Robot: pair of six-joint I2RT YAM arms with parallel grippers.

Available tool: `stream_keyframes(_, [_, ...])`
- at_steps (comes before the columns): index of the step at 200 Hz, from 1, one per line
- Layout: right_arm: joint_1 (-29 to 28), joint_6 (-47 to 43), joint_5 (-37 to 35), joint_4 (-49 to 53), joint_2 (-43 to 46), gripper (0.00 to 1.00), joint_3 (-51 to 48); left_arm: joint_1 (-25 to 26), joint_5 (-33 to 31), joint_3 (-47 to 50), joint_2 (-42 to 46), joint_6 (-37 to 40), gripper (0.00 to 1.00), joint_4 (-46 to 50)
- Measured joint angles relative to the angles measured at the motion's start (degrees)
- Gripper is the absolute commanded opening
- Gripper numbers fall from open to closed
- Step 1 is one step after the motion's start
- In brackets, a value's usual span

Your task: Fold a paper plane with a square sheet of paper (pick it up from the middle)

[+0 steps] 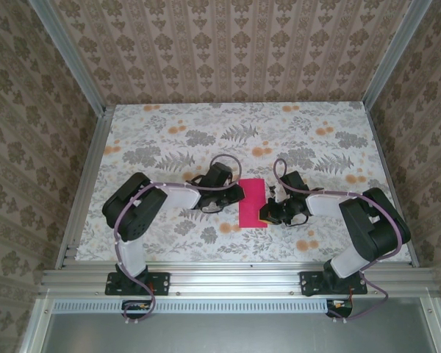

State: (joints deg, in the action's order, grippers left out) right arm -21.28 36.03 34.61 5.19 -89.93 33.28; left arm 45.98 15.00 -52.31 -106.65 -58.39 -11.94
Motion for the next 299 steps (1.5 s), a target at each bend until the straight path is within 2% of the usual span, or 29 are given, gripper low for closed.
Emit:
stream_keyframes(39, [0.0, 0.0, 0.2, -0.3, 0.0, 0.1, -0.1, 0.1, -0.4, 0.0, 2.6, 0.6, 0.19, 1.9])
stream_keyframes(94, [0.0, 0.2, 0.2, -0.3, 0.0, 0.1, -0.1, 6.1, 0.9, -3.0, 3.2, 1.2, 0.15, 3.4])
stream_keyframes(120, [0.0, 0.2, 0.2, -0.3, 0.0, 0.1, -0.1, 7.8, 1.7, -3.4, 0.9, -0.2, 0.14, 2.0])
stream_keyframes(147, [0.0, 0.2, 0.2, -0.3, 0.1, 0.12, -0.1, 8.0, 2.0, -3.4, -2.8, -1.9, 0.12, 2.0])
stream_keyframes(194, [0.0, 0.1, -0.9, 0.4, 1.5, 0.13, -0.6, 8.0, 1.3, -4.1, -3.2, -3.8, 0.12, 2.2])
stream_keyframes(299, [0.0, 0.3, -3.8, 2.9, 10.6, 0.15, -7.0, 8.0, 1.3, -3.8, -3.2, -4.6, 0.11, 2.1])
